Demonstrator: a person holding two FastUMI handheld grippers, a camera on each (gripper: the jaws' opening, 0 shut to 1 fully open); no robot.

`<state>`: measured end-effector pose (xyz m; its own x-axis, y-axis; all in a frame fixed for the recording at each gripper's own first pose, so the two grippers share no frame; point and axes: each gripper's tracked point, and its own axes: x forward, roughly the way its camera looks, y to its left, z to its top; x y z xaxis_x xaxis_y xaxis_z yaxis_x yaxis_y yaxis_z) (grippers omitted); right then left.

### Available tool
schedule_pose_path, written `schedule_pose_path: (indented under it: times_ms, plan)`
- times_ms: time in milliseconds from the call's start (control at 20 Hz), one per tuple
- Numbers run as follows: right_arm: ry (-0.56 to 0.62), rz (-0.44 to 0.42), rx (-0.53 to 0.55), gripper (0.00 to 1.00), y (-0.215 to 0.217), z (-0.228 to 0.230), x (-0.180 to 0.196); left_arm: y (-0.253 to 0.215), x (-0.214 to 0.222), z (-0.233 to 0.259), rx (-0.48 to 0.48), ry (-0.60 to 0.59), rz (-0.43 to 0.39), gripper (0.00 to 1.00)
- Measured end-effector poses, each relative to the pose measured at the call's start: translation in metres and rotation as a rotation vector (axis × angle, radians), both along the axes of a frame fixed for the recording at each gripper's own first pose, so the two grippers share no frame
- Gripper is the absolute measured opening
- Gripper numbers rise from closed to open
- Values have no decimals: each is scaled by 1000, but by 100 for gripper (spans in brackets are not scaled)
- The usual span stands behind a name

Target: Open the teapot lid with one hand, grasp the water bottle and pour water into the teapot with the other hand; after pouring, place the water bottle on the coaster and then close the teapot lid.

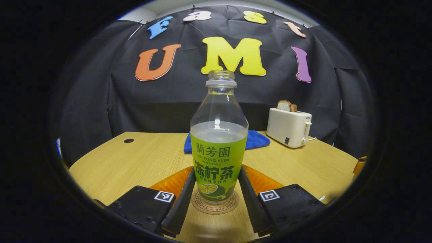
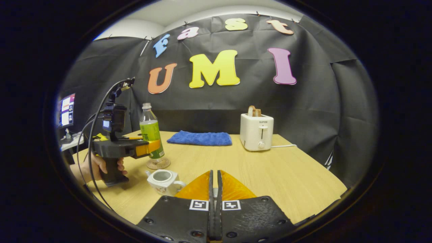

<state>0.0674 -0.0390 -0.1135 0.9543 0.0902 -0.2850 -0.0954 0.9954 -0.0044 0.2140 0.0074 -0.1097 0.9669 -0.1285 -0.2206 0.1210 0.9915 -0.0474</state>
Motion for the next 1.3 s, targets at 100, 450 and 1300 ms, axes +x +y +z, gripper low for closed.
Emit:
schedule_pose_path:
  times_ms: [100, 450, 1300]
  plan:
    - [-5, -1, -2, 0, 0, 1, 0, -4, 0, -2, -5, 6, -2, 77]
    - [-9, 0, 2, 0, -2, 1, -1, -2, -1, -14, 4, 40, 6, 79]
    - [-82, 179, 25, 0, 84, 24, 31, 74, -107, 12, 26, -3, 149, 99]
